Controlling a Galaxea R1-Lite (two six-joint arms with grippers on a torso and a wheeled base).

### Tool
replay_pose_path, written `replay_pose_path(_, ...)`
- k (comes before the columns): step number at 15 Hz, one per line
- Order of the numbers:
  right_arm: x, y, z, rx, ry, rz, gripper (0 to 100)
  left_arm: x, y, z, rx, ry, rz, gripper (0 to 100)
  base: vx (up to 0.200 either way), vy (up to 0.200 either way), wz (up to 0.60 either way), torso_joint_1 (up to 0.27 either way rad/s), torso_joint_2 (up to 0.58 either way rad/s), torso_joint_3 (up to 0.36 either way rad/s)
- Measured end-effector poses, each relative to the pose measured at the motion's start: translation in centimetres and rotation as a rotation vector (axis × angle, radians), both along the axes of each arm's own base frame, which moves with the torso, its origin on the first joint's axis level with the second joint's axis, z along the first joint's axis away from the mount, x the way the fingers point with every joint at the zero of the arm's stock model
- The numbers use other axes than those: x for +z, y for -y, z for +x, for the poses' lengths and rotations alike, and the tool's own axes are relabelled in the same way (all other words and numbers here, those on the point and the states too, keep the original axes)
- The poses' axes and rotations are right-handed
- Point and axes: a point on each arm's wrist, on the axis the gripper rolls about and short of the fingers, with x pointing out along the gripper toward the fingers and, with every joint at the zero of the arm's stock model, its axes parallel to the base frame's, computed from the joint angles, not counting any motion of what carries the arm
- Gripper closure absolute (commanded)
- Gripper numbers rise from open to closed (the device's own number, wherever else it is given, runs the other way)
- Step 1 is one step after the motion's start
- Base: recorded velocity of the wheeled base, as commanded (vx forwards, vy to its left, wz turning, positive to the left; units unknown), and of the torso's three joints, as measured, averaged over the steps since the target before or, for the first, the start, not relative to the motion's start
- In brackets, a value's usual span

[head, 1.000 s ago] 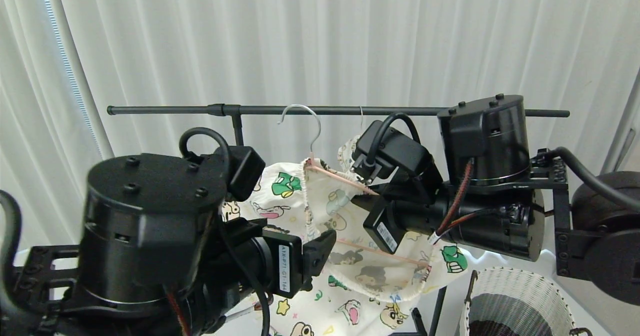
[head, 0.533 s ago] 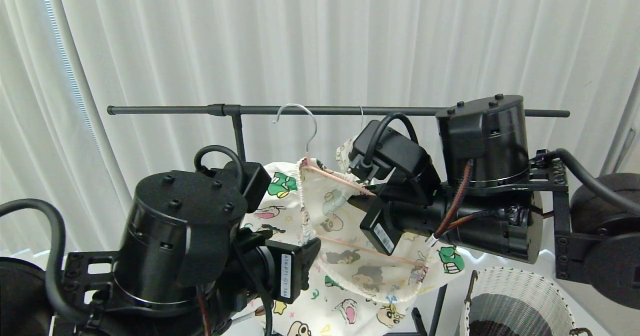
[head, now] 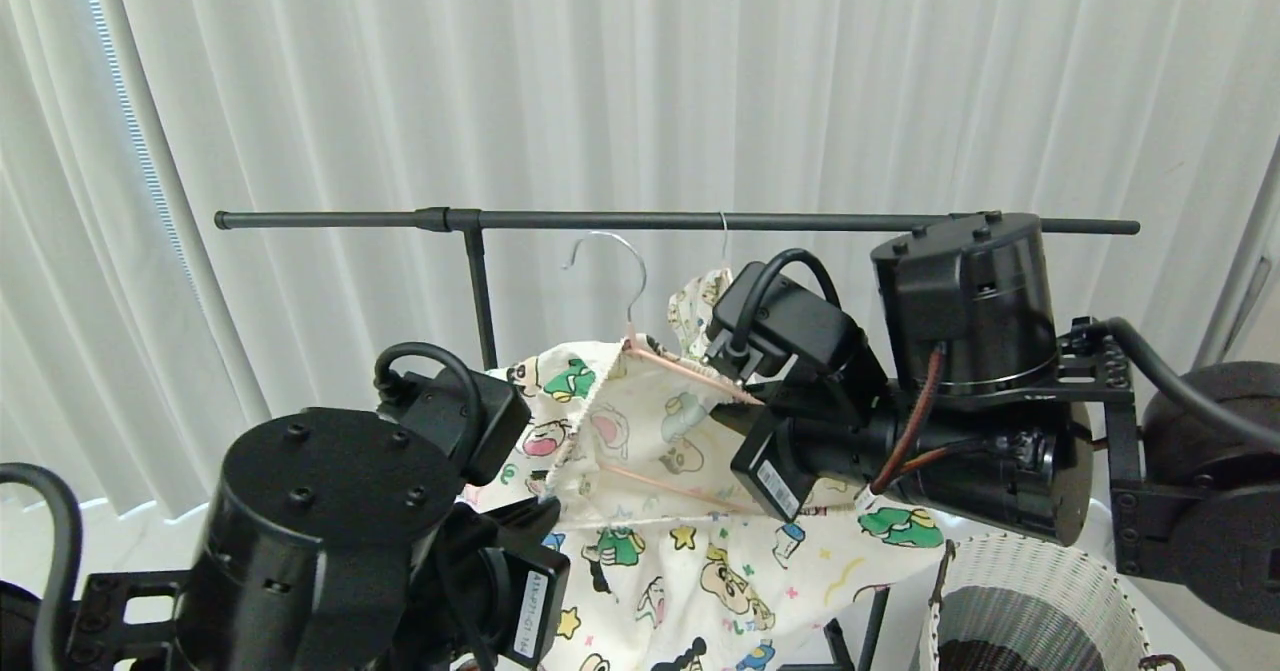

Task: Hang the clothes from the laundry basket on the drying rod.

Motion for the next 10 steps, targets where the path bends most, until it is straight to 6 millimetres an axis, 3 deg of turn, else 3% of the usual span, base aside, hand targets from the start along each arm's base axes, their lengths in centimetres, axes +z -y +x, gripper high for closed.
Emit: replay_pose_path(10, -5.2, 2.3, -3.0, 0.043, -0.106, -0.159, 100, 2.8, -2.2, -1.6, -0.078, 0.154, 0.036, 100, 0.0, 0.0, 0.0, 0.0, 0.0, 0.0)
